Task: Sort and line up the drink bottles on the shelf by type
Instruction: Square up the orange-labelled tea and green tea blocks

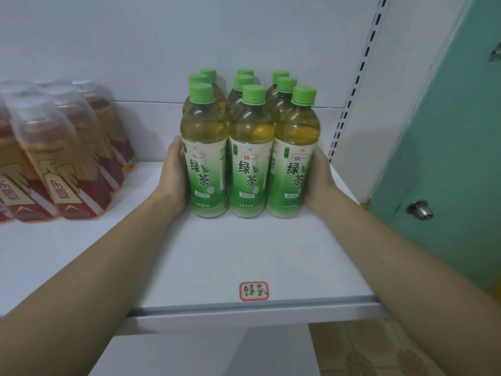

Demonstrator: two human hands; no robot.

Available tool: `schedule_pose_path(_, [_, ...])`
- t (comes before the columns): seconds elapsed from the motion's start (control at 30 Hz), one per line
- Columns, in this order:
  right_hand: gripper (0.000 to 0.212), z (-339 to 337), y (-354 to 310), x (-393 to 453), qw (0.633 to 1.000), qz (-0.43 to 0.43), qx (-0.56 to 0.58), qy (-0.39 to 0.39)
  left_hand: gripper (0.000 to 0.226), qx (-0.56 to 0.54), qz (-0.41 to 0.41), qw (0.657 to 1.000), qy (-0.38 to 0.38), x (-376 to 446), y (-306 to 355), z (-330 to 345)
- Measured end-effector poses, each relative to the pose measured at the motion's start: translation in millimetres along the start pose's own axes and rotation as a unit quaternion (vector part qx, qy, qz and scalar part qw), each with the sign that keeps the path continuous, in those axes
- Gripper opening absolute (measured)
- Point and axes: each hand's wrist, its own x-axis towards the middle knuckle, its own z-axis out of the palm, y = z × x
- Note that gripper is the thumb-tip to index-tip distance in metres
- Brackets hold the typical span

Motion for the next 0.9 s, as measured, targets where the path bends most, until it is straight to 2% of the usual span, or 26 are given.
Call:
schedule_pose_path(0.1, [0.052, -2.7, -1.2, -6.3, 1.000, -0.023, -0.008, 0.012, 0.061, -0.006, -0.001, 1.000, -0.001, -4.8, 0.2, -5.7])
schedule_pose_path(0.23, [0.056, 2.0, 7.1, -11.8, 0.999, -0.011, -0.032, -0.007, 0.057, -0.013, 0.000, 1.000, -0.008, -17.6, -1.7, 1.6])
schedule_pose_path(0.43, [0.047, 9.1, 13.8, -6.6, 0.999, -0.018, -0.048, -0.005, 0.050, 0.016, 0.020, 0.999, 0.019, -23.3, 0.0, 6.4])
schedule_pose_path(0.7, [0.050, 12.9, 15.4, -4.5, 0.997, -0.010, -0.062, 0.035, 0.050, 0.038, 0.033, 0.999, 0.020, -23.3, -0.1, 2.9])
schedule_pose_path(0.8, [0.058, 15.1, 15.2, -4.0, 0.996, -0.007, -0.076, 0.053, 0.052, 0.050, 0.036, 0.998, 0.025, -25.9, 2.1, 3.9])
schedule_pose_path(0.9, [0.078, 8.8, 12.9, -7.9, 0.993, -0.013, -0.107, 0.039, 0.062, 0.065, 0.043, 0.997, 0.010, -29.7, -0.4, 7.1])
